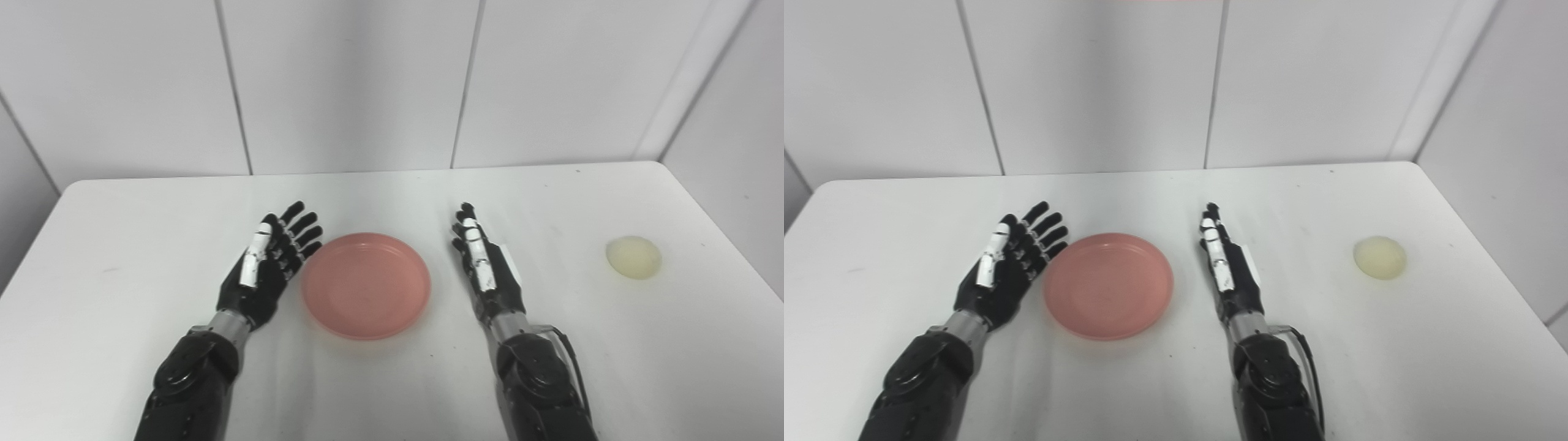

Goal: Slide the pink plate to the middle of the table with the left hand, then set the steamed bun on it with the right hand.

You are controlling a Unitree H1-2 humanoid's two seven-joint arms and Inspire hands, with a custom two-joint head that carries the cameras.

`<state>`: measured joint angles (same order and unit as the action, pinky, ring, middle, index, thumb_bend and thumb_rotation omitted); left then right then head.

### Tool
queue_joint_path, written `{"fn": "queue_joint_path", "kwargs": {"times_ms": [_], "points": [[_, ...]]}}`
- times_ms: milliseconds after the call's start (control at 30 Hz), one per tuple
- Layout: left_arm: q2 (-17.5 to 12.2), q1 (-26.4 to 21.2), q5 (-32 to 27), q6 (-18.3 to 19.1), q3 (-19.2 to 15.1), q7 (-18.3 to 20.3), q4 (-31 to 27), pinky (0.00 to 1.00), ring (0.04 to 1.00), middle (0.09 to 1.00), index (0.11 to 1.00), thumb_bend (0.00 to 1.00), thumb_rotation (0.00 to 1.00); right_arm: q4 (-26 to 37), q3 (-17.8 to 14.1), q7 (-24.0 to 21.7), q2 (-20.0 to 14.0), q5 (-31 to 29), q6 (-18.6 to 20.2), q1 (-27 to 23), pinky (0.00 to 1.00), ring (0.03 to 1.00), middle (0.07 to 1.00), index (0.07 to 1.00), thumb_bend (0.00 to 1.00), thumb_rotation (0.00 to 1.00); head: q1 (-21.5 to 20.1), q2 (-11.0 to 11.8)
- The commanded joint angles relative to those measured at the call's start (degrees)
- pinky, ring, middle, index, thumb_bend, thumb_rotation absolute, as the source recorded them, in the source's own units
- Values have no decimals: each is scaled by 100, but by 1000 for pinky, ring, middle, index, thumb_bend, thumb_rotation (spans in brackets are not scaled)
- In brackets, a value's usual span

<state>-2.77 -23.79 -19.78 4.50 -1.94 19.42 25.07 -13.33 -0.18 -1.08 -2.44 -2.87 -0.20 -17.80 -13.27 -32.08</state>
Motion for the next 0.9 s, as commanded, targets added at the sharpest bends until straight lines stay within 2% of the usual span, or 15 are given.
{"fn": "queue_joint_path", "kwargs": {"times_ms": [0,67,133,233,267,333,367,533,633,767,833,867], "points": [[-113,470,186,350,-38,-228,595,883,893,905,905,454,1000,-29,101,90,-35,301,-305,-70,954,953,969,981,333,1000,-49,18],[-124,458,192,230,-62,-211,657,886,894,907,907,455,1000,79,120,159,-108,494,-350,-117,927,930,956,973,356,1000,-109,51],[-132,453,204,96,-79,-206,699,894,899,915,912,457,1000,248,119,238,-165,671,-270,-152,907,932,954,969,453,982,-162,75],[-150,463,321,-183,-66,-279,747,895,897,912,908,465,1000,480,113,314,-278,916,-222,-208,902,921,951,962,530,962,-235,107],[-153,476,346,-248,-76,-316,743,895,896,910,906,468,1000,545,108,354,-338,1039,-256,-231,896,913,947,959,548,960,-389,149],[-142,512,365,-315,-116,-363,683,905,899,910,907,481,1000,706,108,465,-494,1393,-265,-268,854,870,921,941,629,966,-389,149],[-142,517,371,-380,-135,-372,692,906,900,911,908,482,1000,776,95,514,-555,1528,-289,-290,851,867,919,939,636,966,-568,201],[-162,521,607,-697,-111,-503,732,891,886,897,903,497,1000,1128,7,694,-723,1953,-216,-375,762,837,903,913,643,916,-720,245],[-185,512,698,-846,-111,-514,825,890,881,894,899,505,1000,1603,2,748,-937,2520,54,-364,721,834,895,888,692,899,-830,276],[-274,475,867,-1110,-51,-456,1082,884,878,889,892,522,1000,2248,-104,697,-1130,3111,594,-324,697,788,853,860,787,811,-934,292],[-319,444,886,-1227,-44,-394,1230,888,880,892,892,531,1000,2554,-142,576,-1255,3319,839,-310,682,789,853,864,815,758,-1039,284],[-334,435,881,-1259,-45,-368,1277,886,877,890,890,537,980,2666,-151,527,-1313,3388,921,-303,693,803,866,867,825,681,-1039,284]]}}
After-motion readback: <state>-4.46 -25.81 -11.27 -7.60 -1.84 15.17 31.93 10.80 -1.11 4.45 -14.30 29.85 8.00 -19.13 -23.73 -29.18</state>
